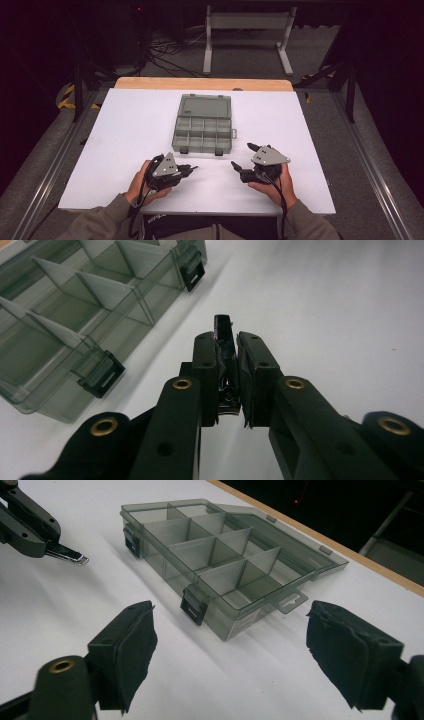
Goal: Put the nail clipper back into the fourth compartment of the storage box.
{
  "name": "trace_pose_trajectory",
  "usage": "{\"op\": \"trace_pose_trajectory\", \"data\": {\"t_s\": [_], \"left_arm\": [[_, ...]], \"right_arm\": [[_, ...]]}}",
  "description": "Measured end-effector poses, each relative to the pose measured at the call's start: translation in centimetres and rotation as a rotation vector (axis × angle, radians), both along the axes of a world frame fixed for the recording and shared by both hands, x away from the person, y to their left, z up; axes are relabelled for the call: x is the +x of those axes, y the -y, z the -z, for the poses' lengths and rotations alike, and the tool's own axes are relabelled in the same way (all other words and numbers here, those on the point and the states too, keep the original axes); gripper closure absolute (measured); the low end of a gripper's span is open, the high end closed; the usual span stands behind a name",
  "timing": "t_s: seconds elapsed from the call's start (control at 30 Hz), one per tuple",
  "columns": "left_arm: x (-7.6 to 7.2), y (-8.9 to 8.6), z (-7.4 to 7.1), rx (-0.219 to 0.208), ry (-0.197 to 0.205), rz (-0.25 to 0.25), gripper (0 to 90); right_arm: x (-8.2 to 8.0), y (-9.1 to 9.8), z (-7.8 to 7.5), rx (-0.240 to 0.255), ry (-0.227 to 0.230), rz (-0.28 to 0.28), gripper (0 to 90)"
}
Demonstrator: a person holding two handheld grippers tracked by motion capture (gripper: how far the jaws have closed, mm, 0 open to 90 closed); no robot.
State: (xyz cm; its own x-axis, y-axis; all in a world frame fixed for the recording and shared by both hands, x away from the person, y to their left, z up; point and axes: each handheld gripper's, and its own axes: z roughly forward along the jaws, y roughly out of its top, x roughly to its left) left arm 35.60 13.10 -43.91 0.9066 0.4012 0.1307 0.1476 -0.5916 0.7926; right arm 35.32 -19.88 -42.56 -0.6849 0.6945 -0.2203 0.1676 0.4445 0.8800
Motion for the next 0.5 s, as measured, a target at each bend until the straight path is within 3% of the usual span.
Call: {"op": "trace_pose_trajectory", "data": {"t_s": [0.5], "left_arm": [[0.76,-0.36,-0.36,-0.008,0.02,-0.012,79.5]], "right_arm": [[-0.07,0.14,0.04,0.031,0.028,0.032,4.4]]}}
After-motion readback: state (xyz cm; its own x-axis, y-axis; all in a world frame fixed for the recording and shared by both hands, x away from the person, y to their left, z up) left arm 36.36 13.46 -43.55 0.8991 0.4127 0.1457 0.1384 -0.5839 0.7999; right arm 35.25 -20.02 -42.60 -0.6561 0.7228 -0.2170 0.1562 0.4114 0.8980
